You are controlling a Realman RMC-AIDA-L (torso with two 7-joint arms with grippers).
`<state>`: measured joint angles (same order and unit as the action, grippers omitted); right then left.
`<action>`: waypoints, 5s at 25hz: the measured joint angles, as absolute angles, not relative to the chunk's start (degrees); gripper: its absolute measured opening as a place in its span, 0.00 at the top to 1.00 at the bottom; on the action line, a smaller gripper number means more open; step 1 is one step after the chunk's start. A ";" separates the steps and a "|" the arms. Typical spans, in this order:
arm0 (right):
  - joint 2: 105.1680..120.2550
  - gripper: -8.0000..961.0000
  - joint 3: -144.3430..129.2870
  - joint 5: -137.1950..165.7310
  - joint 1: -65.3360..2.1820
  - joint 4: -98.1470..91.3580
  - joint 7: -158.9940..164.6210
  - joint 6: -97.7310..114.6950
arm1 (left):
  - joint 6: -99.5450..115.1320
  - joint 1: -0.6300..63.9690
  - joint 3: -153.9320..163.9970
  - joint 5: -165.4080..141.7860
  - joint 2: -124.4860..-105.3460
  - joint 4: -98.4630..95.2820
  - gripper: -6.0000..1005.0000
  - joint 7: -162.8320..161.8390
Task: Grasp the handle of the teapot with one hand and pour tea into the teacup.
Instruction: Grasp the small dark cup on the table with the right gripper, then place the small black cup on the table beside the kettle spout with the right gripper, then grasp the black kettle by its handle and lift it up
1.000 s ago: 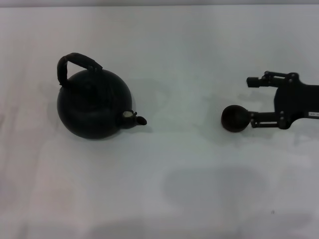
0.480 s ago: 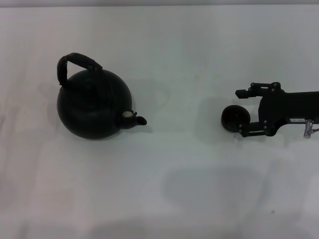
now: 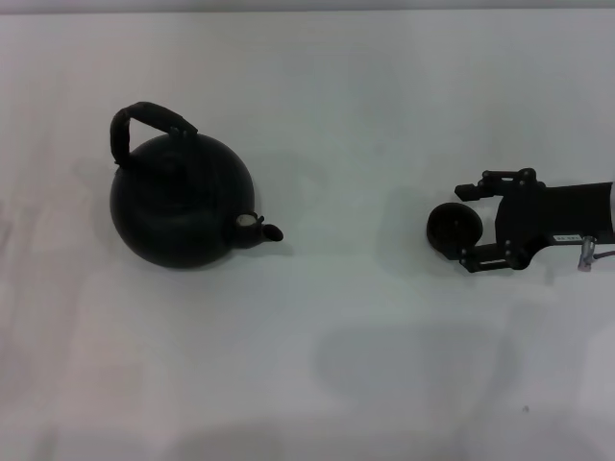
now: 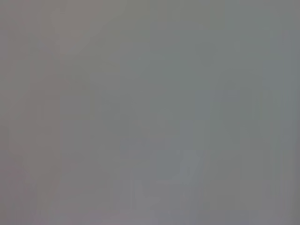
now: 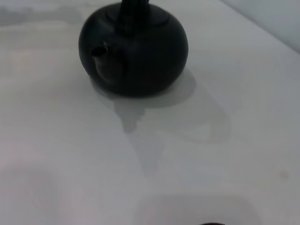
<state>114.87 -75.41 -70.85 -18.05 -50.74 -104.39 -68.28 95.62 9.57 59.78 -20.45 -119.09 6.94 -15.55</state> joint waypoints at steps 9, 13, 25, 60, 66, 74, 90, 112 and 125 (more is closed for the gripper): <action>114.88 0.14 -77.56 -70.65 -18.21 -50.37 -104.28 -66.06 | 95.45 9.67 59.78 -20.48 -119.14 6.94 0.13 -15.55; 114.95 0.14 -78.00 -70.65 -18.21 -50.05 -104.53 -65.88 | 95.46 9.67 59.75 -20.48 -119.18 6.94 0.13 -15.56; 115.03 0.19 -78.92 -71.19 -18.53 -48.81 -106.07 -64.47 | 95.68 9.46 59.79 -20.48 -119.17 6.94 0.13 -15.56; 115.34 0.23 -97.99 -86.65 -23.93 -47.90 -101.76 -60.74 | 97.47 8.28 59.94 -21.08 -119.27 6.97 0.13 -15.56; 115.40 0.23 -102.00 -87.17 -24.33 -47.72 -101.86 -56.65 | 97.54 8.36 60.00 -21.92 -119.14 6.94 0.13 -15.56; 115.40 0.23 -104.54 -87.19 -24.46 -47.47 -101.87 -53.45 | 97.59 8.42 60.03 -22.17 -119.15 6.94 0.13 -15.56; 115.40 0.22 -105.92 -87.33 -24.45 -47.44 -101.48 -51.22 | 97.74 8.20 60.12 -23.03 -119.26 6.97 0.13 -15.56; 115.26 0.09 -92.26 -87.12 -23.41 -48.86 -101.55 -63.47 | 97.73 8.65 60.11 -23.02 -119.00 6.85 0.13 -14.89; 115.05 0.09 -78.46 -89.26 -21.69 -48.28 -104.06 -72.40 | 96.68 11.56 72.01 -25.20 -117.75 6.33 0.13 -18.35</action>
